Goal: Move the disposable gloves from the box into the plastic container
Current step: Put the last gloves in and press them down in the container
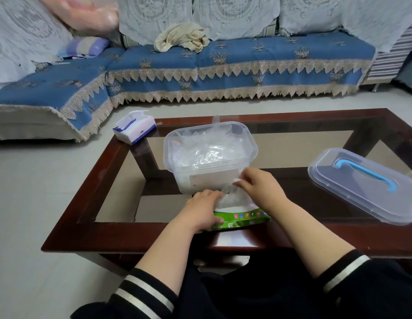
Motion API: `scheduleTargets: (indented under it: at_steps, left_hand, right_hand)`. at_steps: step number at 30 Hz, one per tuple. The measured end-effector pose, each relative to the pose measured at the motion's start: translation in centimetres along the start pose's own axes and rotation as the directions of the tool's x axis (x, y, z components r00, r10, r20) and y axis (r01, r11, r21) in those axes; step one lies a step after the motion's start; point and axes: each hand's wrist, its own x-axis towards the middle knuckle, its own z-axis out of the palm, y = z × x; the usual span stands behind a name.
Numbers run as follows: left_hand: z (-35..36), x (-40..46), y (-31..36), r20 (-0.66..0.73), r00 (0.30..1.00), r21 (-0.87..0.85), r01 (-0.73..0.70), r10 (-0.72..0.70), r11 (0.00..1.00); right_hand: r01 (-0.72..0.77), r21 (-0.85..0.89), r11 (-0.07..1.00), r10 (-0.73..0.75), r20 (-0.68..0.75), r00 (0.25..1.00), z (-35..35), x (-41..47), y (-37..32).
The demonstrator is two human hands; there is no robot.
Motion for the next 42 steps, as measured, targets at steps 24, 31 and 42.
scheduleTargets:
  at_steps: [24, 31, 42]
  left_hand:
    - [-0.8, -1.4, 4.0, -0.226, 0.973, -0.821, -0.161, -0.052, 0.548]
    - [-1.1, -1.1, 3.4, -0.277, 0.957, -0.864, -0.208, -0.087, 0.458]
    - [-0.9, -1.8, 5.2, -0.259, 0.965, -0.897, -0.223, -0.044, 0.381]
  right_hand:
    - [-0.056, 0.910, 0.411, 0.272, -0.064, 0.960, 0.0, -0.6, -1.9]
    - [-0.049, 0.891, 0.452, 0.293, -0.096, 0.951, -0.5, -1.1, -2.3]
    - [-0.097, 0.864, 0.495, 0.270, -0.047, 0.962, 0.0, -1.5, -3.0]
